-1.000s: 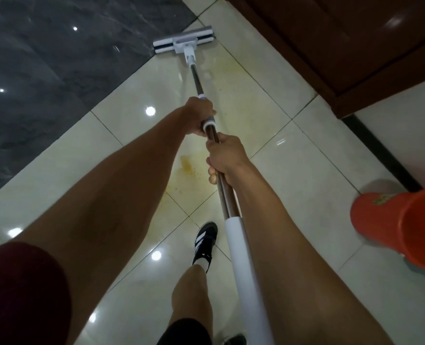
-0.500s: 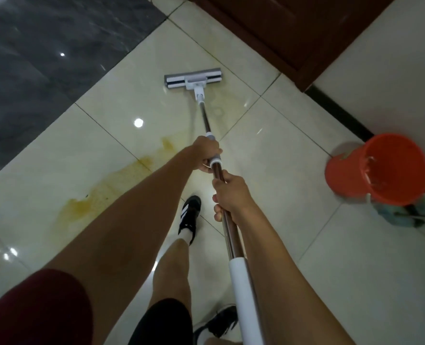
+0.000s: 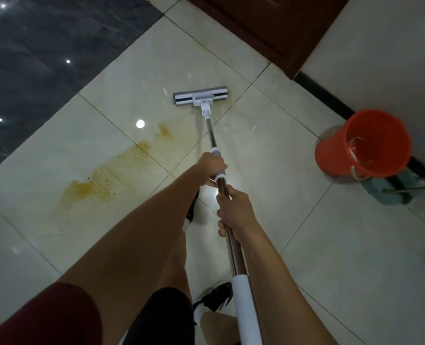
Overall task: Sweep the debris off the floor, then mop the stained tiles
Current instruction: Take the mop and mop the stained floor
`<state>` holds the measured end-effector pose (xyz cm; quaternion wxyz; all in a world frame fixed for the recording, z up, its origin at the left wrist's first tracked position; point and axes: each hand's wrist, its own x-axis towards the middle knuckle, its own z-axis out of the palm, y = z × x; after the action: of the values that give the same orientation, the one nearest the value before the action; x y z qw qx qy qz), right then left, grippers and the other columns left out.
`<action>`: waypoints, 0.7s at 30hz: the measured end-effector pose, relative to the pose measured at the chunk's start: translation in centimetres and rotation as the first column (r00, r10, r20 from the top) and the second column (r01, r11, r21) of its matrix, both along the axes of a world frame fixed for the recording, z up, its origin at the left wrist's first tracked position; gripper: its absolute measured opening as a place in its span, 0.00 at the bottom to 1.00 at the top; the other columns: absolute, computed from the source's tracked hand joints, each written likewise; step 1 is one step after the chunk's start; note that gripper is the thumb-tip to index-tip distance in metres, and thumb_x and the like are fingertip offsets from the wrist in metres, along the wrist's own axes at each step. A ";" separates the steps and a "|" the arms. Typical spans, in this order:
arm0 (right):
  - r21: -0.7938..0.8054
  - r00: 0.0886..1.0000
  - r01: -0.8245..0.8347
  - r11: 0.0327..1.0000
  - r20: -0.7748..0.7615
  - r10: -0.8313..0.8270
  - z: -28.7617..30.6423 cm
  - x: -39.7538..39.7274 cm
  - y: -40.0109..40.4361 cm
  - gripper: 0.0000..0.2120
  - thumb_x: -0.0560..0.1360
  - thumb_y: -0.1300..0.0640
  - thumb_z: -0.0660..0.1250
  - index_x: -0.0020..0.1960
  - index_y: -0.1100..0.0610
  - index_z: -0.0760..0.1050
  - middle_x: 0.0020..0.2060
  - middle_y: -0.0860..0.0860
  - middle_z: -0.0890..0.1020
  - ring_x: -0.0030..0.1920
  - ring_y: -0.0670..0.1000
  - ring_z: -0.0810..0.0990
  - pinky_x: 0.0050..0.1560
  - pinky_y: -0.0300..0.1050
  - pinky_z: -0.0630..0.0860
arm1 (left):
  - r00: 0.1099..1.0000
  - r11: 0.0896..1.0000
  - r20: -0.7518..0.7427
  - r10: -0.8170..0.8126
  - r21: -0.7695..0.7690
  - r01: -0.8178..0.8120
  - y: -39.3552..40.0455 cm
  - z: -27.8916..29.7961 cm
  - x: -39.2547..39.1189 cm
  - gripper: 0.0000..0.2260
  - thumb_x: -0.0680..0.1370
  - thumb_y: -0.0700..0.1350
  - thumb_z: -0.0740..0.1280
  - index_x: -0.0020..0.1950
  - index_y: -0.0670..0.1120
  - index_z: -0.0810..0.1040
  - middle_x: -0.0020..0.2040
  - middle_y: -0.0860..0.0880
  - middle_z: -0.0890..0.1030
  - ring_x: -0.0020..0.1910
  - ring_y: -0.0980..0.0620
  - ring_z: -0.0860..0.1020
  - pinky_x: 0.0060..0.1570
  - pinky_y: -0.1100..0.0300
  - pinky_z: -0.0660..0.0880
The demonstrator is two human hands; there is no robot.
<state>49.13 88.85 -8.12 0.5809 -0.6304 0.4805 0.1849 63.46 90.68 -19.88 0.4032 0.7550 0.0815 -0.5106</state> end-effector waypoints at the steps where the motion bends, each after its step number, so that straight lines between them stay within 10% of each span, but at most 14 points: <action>1: -0.012 1.000 0.000 1.000 0.003 0.000 -0.1 0.6 -0.2 0.09 0.81 0.61 0.57 0.55 0.55 0.76 0.39 0.57 0.76 0.36 0.57 0.74 0.42 0.51 0.75 | 1.000 1.000 0.015 0.019 -0.004 -0.019 -0.3 -0.2 0.5 0.15 0.79 0.39 0.64 0.65 0.41 0.75 0.41 0.49 0.77 0.33 0.52 0.78 0.23 0.62 0.76; 10: -0.021 1.000 0.022 1.000 0.009 -0.022 -1.9 13.2 -4.3 0.12 0.80 0.60 0.59 0.60 0.56 0.77 0.42 0.56 0.77 0.41 0.60 0.78 0.46 0.54 0.78 | 0.997 1.000 0.080 -0.014 0.006 0.014 -4.4 -1.2 12.8 0.16 0.80 0.39 0.64 0.67 0.37 0.74 0.38 0.50 0.76 0.32 0.53 0.78 0.22 0.63 0.75; 21: 0.040 0.992 0.124 0.991 0.019 -0.125 -6.7 39.1 -11.7 0.11 0.81 0.59 0.59 0.60 0.57 0.77 0.33 0.55 0.76 0.24 0.53 0.73 0.30 0.45 0.73 | 0.989 0.998 0.135 -0.057 0.000 0.057 -12.0 -2.9 38.4 0.16 0.80 0.39 0.63 0.68 0.37 0.73 0.53 0.41 0.78 0.33 0.52 0.77 0.21 0.63 0.75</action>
<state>88.24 77.15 -14.79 0.6085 -0.5898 0.5091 0.1506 101.90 78.70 -22.82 0.3946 0.7890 0.0314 -0.4700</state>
